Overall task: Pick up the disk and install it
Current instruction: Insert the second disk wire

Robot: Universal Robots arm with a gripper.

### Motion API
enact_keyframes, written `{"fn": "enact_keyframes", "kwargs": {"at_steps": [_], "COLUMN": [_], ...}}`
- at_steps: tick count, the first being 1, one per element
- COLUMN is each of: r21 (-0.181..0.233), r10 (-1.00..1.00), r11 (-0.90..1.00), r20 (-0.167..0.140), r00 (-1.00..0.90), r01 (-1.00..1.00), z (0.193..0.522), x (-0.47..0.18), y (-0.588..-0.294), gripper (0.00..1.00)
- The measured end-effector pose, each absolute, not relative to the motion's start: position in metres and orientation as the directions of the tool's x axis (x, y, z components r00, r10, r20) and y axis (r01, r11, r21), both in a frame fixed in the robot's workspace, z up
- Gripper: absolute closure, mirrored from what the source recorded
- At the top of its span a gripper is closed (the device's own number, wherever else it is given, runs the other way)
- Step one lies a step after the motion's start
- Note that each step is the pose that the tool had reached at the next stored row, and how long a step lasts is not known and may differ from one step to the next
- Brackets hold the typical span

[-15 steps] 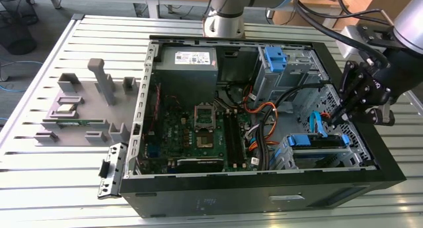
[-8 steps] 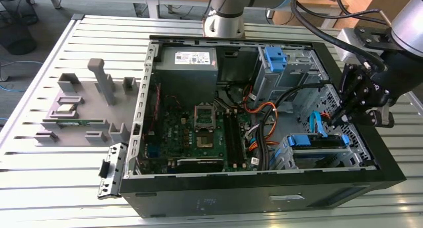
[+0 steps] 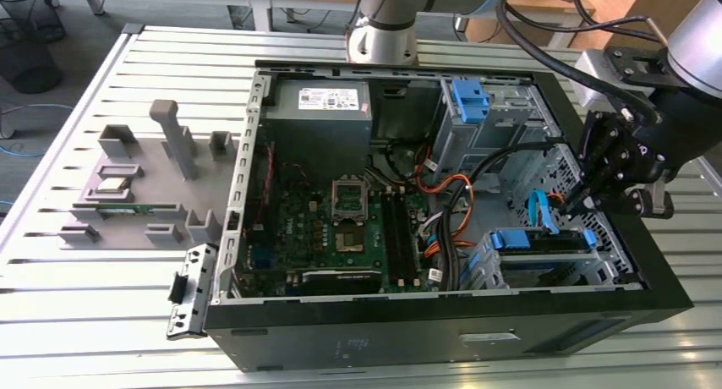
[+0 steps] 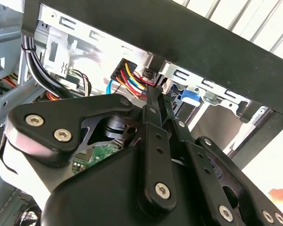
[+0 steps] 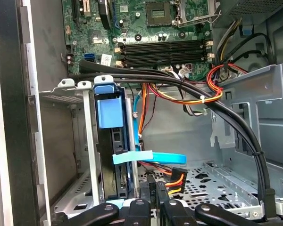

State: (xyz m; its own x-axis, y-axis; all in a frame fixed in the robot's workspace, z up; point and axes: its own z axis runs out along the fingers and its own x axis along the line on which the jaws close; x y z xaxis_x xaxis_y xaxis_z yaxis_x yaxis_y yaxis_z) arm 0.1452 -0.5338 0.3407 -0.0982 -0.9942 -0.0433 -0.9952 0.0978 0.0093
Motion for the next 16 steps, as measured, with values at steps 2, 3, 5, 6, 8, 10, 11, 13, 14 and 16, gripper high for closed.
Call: {"fn": "enact_keyframes", "kwargs": {"at_steps": [2,3,5,6,8,10,11,13,14,16], "r21": [0.009,0.009,0.009,0.009,0.009,0.009,0.009,0.009,0.009,0.006], "r10": [-0.996,-0.997,-0.997,-0.997,-0.997,-0.997,-0.997,-0.997,-0.997,-0.997], "r11": [0.079,0.07,0.062,0.061,0.061,0.061,0.06,0.06,0.059,0.057], "r20": [-0.043,-0.043,-0.043,-0.043,-0.043,-0.044,-0.045,-0.045,-0.044,-0.045], "r00": [-0.08,-0.07,-0.062,-0.061,-0.061,-0.061,-0.061,-0.06,-0.059,-0.057], "r01": [-0.997,-0.998,-0.998,-0.998,-0.998,-0.998,-0.998,-0.998,-0.998,-0.998], "z": [0.3407,0.3407,0.3408,0.3414,0.3439,0.3477,0.3485,0.3486,0.3486,0.3487], "x": [0.1451,0.1451,0.1452,0.1452,0.1452,0.1452,0.1452,0.1452,0.1452,0.144], "y": [-0.5339,-0.5339,-0.5339,-0.534,-0.5339,-0.5339,-0.5341,-0.5357,-0.5371,-0.54], "gripper": [0.82,0.82,0.82,0.82,0.82,0.82,0.82,0.82,0.82,0.82]}}
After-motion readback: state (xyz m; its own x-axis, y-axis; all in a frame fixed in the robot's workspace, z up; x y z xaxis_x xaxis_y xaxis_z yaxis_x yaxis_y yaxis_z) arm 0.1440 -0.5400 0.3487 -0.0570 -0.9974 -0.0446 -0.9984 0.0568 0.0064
